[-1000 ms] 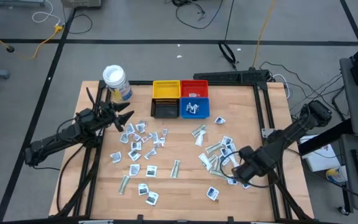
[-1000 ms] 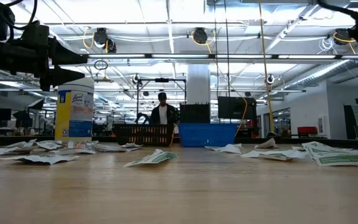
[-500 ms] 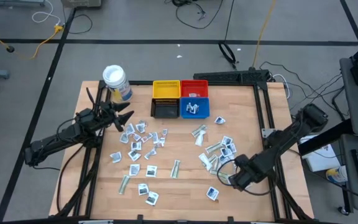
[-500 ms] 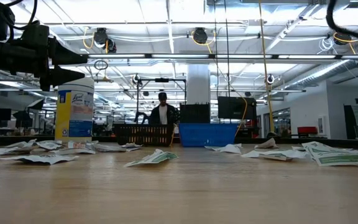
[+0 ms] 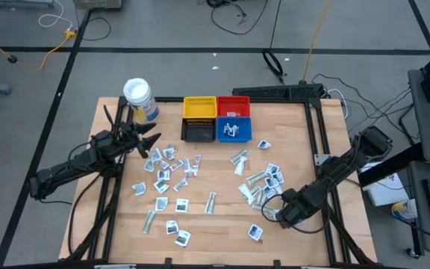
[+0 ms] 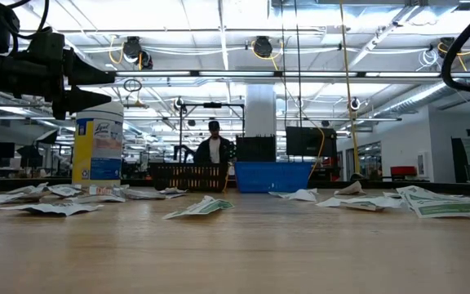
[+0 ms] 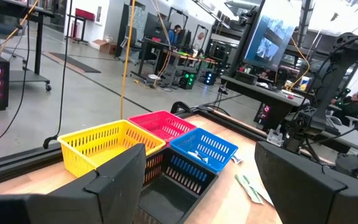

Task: Pick & Place First Aid Supplies
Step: Put the blue alcohol pad into the blue basket

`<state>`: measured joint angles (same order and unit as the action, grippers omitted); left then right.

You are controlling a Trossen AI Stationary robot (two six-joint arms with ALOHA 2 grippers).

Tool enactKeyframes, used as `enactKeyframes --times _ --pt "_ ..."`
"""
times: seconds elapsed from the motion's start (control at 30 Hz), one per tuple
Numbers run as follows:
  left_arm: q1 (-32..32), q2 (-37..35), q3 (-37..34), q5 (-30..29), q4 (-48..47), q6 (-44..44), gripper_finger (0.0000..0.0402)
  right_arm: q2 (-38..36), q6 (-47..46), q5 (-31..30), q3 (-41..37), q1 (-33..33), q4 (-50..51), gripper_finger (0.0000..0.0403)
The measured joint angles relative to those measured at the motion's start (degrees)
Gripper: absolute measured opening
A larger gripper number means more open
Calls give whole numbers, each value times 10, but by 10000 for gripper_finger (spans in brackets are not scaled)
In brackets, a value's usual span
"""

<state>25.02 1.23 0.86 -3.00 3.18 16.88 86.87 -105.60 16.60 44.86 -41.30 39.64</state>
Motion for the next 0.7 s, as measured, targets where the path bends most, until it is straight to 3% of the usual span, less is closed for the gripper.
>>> enactKeyframes --times 0.5,0.7 --pt "0 0 0 0 0 0 306 -14 -2 32 6 5 -5 16" --pt "0 0 0 0 0 0 306 -39 55 32 54 31 81 10"
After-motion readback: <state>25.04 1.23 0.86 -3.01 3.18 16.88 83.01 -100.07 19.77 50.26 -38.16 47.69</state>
